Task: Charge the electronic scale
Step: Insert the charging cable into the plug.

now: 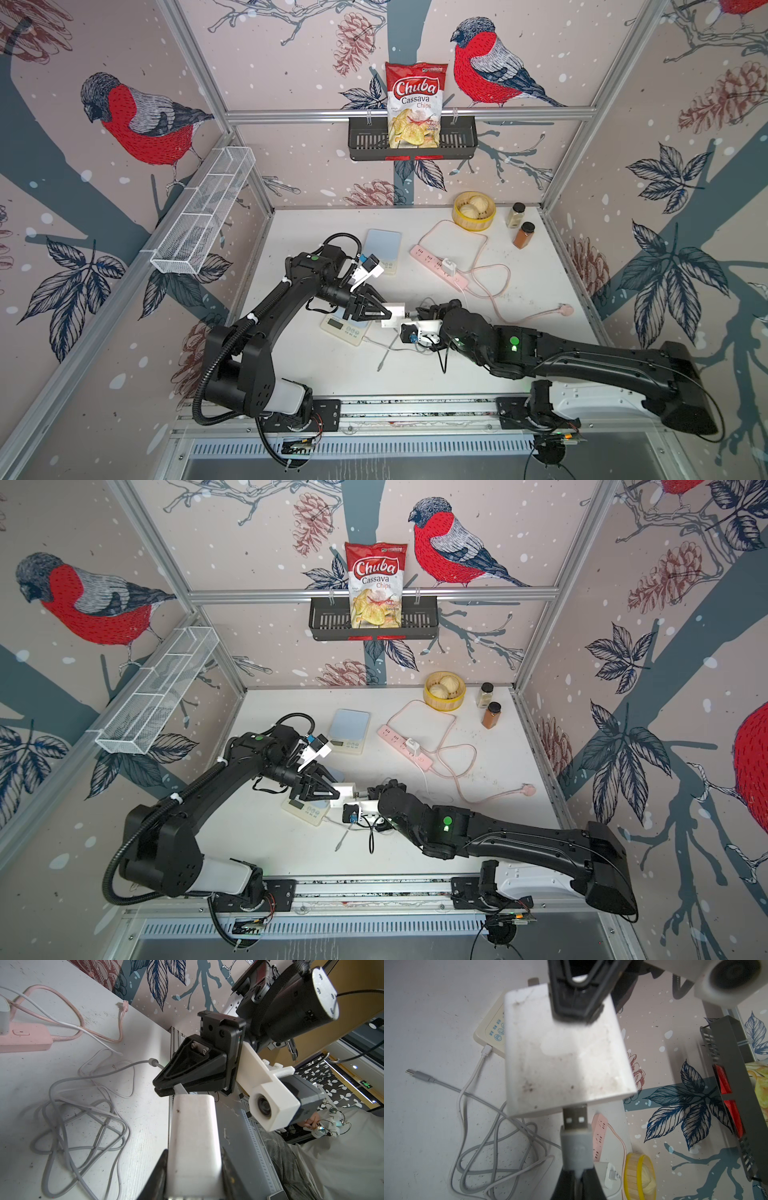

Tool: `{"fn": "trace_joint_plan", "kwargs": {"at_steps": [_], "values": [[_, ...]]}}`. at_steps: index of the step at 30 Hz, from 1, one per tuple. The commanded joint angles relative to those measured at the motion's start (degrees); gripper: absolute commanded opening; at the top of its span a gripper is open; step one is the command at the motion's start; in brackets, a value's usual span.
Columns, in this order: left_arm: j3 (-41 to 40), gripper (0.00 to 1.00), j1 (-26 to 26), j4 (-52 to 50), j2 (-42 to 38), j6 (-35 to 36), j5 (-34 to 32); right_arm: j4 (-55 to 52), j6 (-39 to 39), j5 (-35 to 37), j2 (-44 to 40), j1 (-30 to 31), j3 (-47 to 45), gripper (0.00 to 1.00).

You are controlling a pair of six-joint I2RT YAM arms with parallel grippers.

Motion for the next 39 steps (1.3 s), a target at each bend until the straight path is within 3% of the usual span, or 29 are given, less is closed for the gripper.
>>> {"fn": "trace_joint_plan", "kwargs": {"at_steps": [1, 9, 19, 39], "values": [[0.7, 0.00, 0.0, 0.0, 0.1, 0.4, 2.1, 1.3, -0.1, -2.3, 1.4, 0.2, 1.3, 0.00], [-0.8, 0.00, 0.0, 4.0, -0.3, -4.7, 0.2, -0.8, -0.4, -2.5, 3.5, 1.1, 4.2, 0.00], [-4.2, 0.00, 0.0, 21.3, -5.1, -24.2, -5.1, -6.4, 2.4, -2.7, 6.3, 1.7, 8.2, 0.00], [-8.5, 0.00, -0.3, 28.9, -9.3, -32.2, -4.4, 0.1, 5.4, -8.4, 4.7, 0.1, 5.9, 0.00]]}}
